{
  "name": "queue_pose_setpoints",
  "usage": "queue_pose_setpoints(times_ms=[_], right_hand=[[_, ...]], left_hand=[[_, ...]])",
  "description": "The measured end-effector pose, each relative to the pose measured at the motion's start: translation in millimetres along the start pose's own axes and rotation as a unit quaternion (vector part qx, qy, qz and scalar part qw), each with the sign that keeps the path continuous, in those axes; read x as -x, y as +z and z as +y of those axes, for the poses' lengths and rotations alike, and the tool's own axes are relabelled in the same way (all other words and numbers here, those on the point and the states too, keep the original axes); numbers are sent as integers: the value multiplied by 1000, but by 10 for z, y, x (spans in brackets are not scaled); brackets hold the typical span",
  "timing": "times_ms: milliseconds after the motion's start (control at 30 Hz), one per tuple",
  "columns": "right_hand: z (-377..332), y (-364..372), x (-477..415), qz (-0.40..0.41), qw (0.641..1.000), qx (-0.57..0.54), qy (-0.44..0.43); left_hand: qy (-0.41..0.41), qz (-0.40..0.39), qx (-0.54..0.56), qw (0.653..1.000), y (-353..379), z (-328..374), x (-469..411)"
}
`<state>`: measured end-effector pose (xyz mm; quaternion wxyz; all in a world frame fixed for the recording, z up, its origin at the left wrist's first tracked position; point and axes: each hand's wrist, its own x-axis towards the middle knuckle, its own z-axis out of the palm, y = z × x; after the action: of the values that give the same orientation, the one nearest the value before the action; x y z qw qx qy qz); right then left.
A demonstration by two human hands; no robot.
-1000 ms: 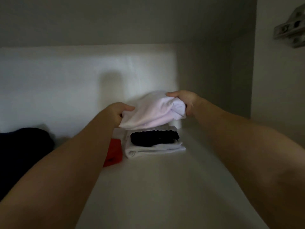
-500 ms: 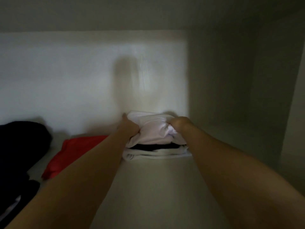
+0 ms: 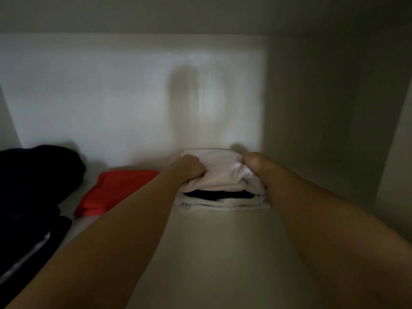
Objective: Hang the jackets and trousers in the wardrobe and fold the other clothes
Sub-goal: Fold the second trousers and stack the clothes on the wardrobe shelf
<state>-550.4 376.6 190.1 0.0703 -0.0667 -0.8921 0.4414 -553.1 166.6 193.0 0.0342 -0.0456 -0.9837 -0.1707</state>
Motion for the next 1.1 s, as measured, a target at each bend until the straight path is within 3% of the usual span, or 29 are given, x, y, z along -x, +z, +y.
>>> queue_pose_setpoints(times_ms=[333, 467, 733, 900, 1100], right_hand=[[5, -213, 1223, -29, 996, 85, 0], [-45, -180, 1872, -64, 992, 100, -43], [-339, 256, 2861, -36, 996, -86, -4], [-694, 664, 3097, -63, 991, -114, -6], [-795, 747, 3168, -106, 983, -143, 38]], left_hand=[[15, 12, 49, 999, -68, -8, 1111], [4, 21, 84, 996, -149, -173, 1715], [-52, 33, 90, 994, -409, -823, 2670], [-144, 65, 132, 979, -582, -1292, 3081], [-140, 57, 112, 982, -826, -1347, 3265]])
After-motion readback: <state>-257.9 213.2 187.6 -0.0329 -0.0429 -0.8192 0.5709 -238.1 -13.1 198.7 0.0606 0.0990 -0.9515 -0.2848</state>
